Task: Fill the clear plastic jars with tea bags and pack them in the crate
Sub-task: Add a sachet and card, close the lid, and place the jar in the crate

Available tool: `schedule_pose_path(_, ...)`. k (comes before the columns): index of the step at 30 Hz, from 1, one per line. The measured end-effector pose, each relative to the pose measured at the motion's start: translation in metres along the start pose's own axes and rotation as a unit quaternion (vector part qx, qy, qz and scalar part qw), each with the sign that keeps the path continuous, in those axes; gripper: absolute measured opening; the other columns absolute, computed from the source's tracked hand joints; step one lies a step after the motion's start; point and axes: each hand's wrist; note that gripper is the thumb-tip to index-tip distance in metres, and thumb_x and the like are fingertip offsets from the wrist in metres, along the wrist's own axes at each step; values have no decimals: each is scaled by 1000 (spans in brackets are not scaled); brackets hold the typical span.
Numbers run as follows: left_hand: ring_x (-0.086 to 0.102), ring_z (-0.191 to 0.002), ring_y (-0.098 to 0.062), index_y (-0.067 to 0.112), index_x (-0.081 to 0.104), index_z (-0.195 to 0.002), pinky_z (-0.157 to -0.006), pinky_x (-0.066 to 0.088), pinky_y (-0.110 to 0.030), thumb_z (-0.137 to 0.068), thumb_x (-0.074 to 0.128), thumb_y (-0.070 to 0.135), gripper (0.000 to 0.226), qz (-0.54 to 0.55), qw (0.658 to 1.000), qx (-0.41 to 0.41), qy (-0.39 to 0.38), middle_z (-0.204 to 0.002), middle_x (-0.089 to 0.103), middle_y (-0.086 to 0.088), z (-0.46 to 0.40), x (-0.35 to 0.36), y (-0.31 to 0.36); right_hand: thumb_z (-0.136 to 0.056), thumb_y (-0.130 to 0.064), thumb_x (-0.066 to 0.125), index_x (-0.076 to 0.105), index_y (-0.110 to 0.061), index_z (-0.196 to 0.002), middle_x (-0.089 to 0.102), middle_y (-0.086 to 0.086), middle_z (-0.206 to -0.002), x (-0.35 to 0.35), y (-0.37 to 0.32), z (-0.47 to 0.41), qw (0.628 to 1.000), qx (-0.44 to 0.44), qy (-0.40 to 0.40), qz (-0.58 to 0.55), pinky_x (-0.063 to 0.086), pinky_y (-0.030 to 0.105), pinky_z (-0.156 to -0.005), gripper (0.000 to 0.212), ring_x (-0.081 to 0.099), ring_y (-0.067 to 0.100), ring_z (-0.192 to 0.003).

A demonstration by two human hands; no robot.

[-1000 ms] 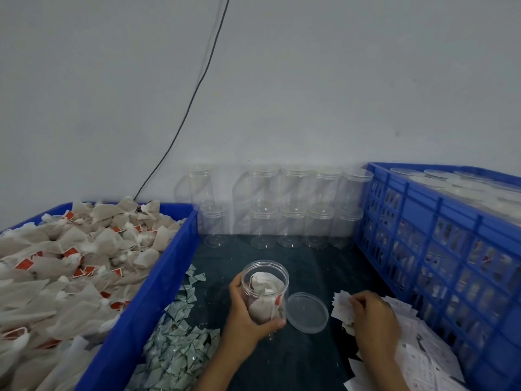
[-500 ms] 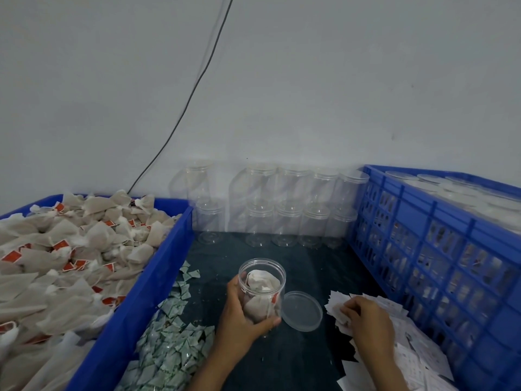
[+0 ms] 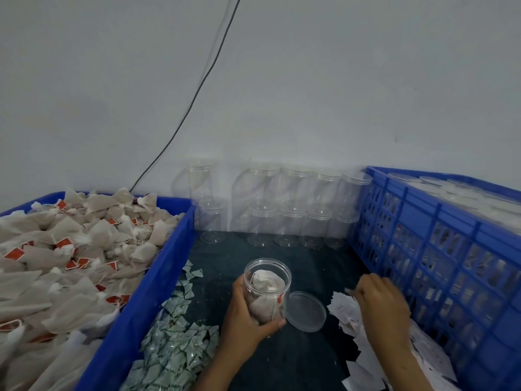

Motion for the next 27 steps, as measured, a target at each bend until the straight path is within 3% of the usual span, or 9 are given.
schedule_pose_path(2, 54, -120, -11, 32, 32, -134, -102, 47, -40, -55, 92, 17, 101, 0, 1000, 2, 1, -132, 53, 4, 0, 0, 0, -65, -14, 87, 52, -15, -64, 61, 3, -71, 13, -1, 4, 988, -7, -147, 36, 39, 32, -54, 35, 58, 23, -65)
schedule_pose_path(5, 54, -120, -9, 36, 33, -131, -103, 47, -38, -54, 93, 16, 99, 1, 1000, 5, 5, -132, 53, 5, 1, 1, 0, -84, -33, 69, 47, -24, -68, 61, -9, -76, 24, 5, 11, 942, 139, -301, -47, 33, 22, -54, 29, 57, 8, -72)
schedule_pose_path(9, 54, -121, -10, 39, 33, -130, -103, 47, -40, -53, 93, 20, 100, 4, 1000, 5, 5, -133, 52, 6, 1, 0, -1, -81, -25, 74, 55, -20, -67, 59, -8, -67, 24, 12, 4, 927, 195, -296, -124, 40, 26, -56, 24, 57, 7, -65)
schedule_pose_path(12, 54, -121, -11, 37, 32, -133, -102, 48, -42, -52, 92, 23, 101, 8, 1000, 5, 1, -133, 52, 5, 1, 0, -2, -88, -8, 63, 63, -19, -85, 66, -3, -88, 19, 14, -5, 923, 177, -328, -99, 46, 26, -68, 11, 62, 12, -81)
schedule_pose_path(14, 54, -120, -10, 36, 32, -133, -101, 48, -41, -50, 91, 32, 102, 4, 1000, 8, 0, -132, 53, 5, 1, 1, -1, -91, -6, 60, 67, -20, -90, 69, -2, -94, 11, 12, -11, 943, 181, -256, -115, 48, 27, -68, 15, 62, 12, -81)
schedule_pose_path(16, 55, -118, -7, 40, 32, -131, -100, 49, -37, -46, 88, 43, 102, -1, 1000, 10, 5, -131, 53, 7, 2, 1, 1, -87, -6, 68, 66, -23, -73, 70, -9, -77, -4, 1, -19, 954, 176, -128, -208, 49, 27, -63, 22, 62, 7, -69)
schedule_pose_path(20, 54, -118, -6, 40, 33, -129, -99, 49, -36, -49, 91, 34, 100, -8, 1000, 18, 8, -131, 53, 8, 2, 1, 1, -76, -11, 76, 70, -22, -70, 66, -20, -68, -39, -46, -44, 941, 95, 4, -325, 49, 16, -62, 14, 63, -1, -67)
schedule_pose_path(23, 57, -115, -7, 34, 36, -131, -96, 51, -37, -51, 91, 33, 97, -4, 1000, 27, 15, -128, 56, 8, 1, 1, 3, -73, -15, 78, 71, -17, -70, 64, -14, -73, -54, -81, -60, 942, -24, -25, -335, 47, 17, -68, 9, 59, 3, -73)
schedule_pose_path(27, 57, -111, 1, 40, 36, -130, -90, 53, -28, -53, 90, 38, 94, 0, 999, 29, 16, -127, 55, 14, 3, 2, 7, -83, -26, 71, 70, -21, -80, 61, -13, -84, -50, -115, -74, 941, -172, -215, -198, 38, 16, -73, 6, 53, 1, -80)
Point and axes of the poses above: each hand's wrist, its own z-axis away from the middle knuckle, its own x-axis out of the palm, y = z × x
